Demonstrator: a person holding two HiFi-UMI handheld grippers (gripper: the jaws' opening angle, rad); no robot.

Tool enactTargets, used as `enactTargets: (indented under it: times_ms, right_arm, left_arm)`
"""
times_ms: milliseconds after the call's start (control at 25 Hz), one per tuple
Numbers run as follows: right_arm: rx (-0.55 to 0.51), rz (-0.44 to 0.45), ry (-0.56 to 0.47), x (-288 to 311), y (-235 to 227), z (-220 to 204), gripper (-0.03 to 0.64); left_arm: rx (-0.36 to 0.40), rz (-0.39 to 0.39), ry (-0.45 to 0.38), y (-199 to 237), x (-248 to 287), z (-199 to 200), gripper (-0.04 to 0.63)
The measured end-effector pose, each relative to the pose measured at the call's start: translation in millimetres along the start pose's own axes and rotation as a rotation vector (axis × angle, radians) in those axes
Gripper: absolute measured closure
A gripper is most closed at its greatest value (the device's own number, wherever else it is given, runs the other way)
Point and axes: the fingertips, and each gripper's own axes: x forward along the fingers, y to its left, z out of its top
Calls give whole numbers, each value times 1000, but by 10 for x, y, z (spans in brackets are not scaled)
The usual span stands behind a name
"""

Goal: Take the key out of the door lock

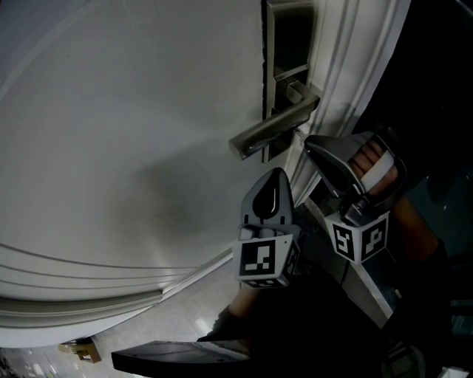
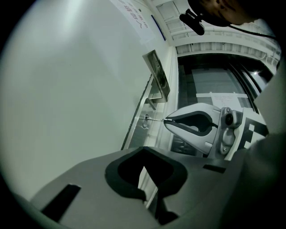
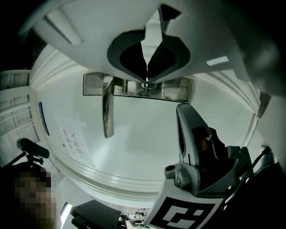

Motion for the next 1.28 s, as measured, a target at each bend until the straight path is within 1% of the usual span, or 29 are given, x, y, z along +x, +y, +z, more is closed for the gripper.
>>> enactTargets:
  times_ms: [800,960,1280]
  right_arm:
    - [-6,3,9,-22,7,5,604]
    - [-6,2,9,-20,7,7,604]
    - [3,-5,9,-21,7,4,604]
  left_arm:
    - [6,-7,-2,-20,-37,20,595]
    - [-2,2,-18,-2,-30,6,595]
    - [4,-3,-4,-9,-37,16,595]
